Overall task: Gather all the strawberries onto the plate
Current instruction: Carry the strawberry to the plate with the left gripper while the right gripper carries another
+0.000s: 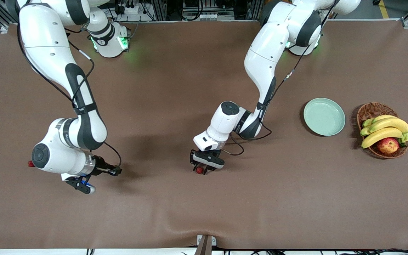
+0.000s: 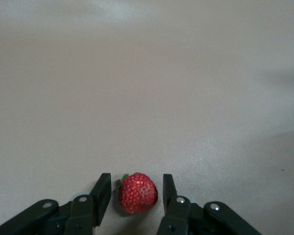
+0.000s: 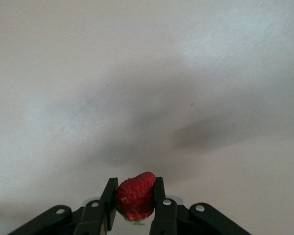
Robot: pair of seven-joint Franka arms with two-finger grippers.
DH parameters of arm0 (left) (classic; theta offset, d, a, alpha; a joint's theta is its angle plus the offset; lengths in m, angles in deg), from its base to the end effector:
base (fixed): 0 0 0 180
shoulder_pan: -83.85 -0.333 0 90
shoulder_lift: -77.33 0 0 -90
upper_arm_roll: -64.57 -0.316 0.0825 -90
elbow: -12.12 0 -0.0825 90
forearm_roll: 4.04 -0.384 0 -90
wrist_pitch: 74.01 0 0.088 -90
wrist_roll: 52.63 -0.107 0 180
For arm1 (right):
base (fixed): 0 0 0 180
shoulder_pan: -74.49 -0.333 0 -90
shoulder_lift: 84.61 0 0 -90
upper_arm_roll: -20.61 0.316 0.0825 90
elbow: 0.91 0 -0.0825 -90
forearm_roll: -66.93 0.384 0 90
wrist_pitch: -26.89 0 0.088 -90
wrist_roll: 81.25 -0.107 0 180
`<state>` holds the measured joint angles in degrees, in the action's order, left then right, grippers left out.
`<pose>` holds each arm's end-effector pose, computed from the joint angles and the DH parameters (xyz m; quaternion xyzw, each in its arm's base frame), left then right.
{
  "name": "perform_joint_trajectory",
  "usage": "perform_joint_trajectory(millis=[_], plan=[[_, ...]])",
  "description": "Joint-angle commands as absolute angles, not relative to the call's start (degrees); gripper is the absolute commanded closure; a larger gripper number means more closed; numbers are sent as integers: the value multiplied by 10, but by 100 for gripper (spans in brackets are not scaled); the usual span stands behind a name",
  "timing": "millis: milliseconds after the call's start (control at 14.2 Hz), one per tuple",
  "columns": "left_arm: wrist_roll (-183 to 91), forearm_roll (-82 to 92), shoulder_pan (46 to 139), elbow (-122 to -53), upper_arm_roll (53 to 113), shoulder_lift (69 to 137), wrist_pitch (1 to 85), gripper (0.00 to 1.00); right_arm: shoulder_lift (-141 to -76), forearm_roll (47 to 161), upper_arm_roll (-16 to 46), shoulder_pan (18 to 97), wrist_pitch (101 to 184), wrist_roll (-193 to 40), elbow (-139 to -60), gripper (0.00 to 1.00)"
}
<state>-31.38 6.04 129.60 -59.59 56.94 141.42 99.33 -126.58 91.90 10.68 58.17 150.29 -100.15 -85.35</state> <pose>0.6010 -0.5015 0.1527 0.9381 -0.1143 0.2871 0.1563 0.7061 0.1181 0.2468 -0.9702 0.2094 0.0435 0.1140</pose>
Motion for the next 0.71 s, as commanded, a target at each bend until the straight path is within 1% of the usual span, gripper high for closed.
perform_joint_trajectory(millis=[0,141,353,494,635], plan=[[-316,55,1301,-576,560,1429,999,76,-1251,929,106,571,1506,-1021,-865,93],[-317,55,1301,-577,560,1428,999,100,-1251,930,106,570,1506,-1021,-865,93],[-313,55,1301,-579,560,1418,998,100,-1249,944,107,567,1506,-1025,-865,93],[-314,54,1300,-587,562,1397,989,100,-1249,986,106,547,1509,-1037,-863,93],[-314,55,1296,-593,563,1380,979,100,-1250,992,104,527,1532,-1063,-861,93]])
